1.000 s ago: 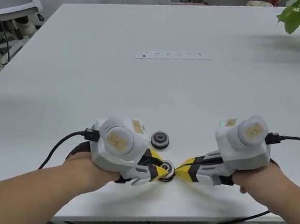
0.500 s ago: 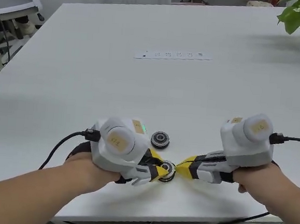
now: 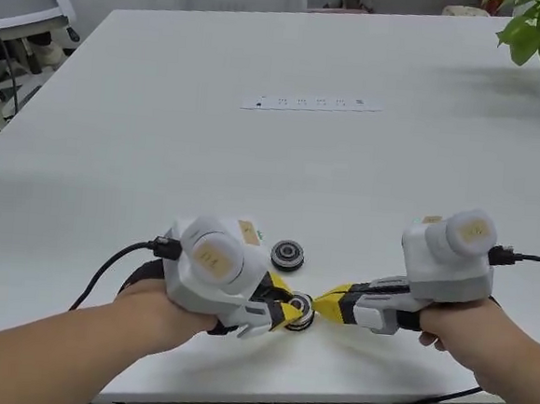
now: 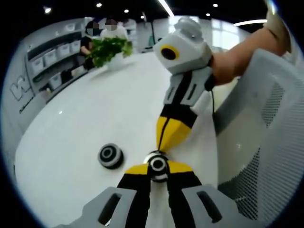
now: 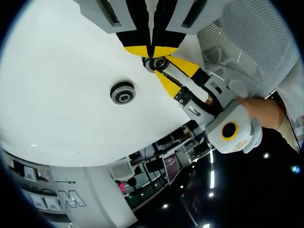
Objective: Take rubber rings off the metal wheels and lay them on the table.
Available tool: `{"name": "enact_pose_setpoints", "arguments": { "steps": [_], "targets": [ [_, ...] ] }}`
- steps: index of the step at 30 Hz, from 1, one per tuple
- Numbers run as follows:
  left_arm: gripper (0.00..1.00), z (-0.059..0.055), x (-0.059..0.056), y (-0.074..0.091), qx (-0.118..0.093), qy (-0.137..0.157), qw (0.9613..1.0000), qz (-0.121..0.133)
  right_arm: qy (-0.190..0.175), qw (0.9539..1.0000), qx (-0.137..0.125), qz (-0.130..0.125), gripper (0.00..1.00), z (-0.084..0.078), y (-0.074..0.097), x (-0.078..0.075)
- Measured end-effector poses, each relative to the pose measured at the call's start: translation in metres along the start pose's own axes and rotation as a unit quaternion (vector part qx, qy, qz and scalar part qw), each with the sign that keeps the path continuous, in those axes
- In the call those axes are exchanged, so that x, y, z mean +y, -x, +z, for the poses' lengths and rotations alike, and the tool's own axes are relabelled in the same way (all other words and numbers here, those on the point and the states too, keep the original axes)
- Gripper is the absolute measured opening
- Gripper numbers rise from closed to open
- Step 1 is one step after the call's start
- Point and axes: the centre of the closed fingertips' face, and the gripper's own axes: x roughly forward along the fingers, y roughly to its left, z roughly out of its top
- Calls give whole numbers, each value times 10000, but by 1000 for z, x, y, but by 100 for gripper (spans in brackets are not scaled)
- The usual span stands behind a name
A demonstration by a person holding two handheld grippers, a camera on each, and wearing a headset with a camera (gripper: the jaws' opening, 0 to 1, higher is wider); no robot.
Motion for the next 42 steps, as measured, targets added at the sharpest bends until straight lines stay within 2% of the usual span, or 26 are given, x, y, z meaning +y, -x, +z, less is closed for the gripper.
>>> {"name": "enact_pose_setpoints", "arguments": {
  "steps": [23, 26, 28, 29, 38, 42],
  "targets": [
    [12, 0, -1, 0, -6, 20, 10000, -10, 137, 9995, -55, 295, 0, 5, -4, 14],
    [12, 0, -1, 0, -10, 18, 10000, -19, 113, 9991, -114, 386, 0, 7, -4, 18],
    [12, 0, -1, 0, -12, 18, 10000, -16, 122, 9975, -245, 647, 0, 12, -4, 28],
    [12, 1, -1, 0, -27, 9, 10000, -24, 168, 9979, -167, 610, 0, 9, -3, 28],
    [12, 1, -1, 0, -10, -21, 10000, -21, 429, 9985, -69, 342, 0, 5, -2, 16],
    [13, 1, -2, 1, -10, -39, 10000, -23, 423, 9987, -74, 277, 0, 4, -1, 13]
  ]
}}
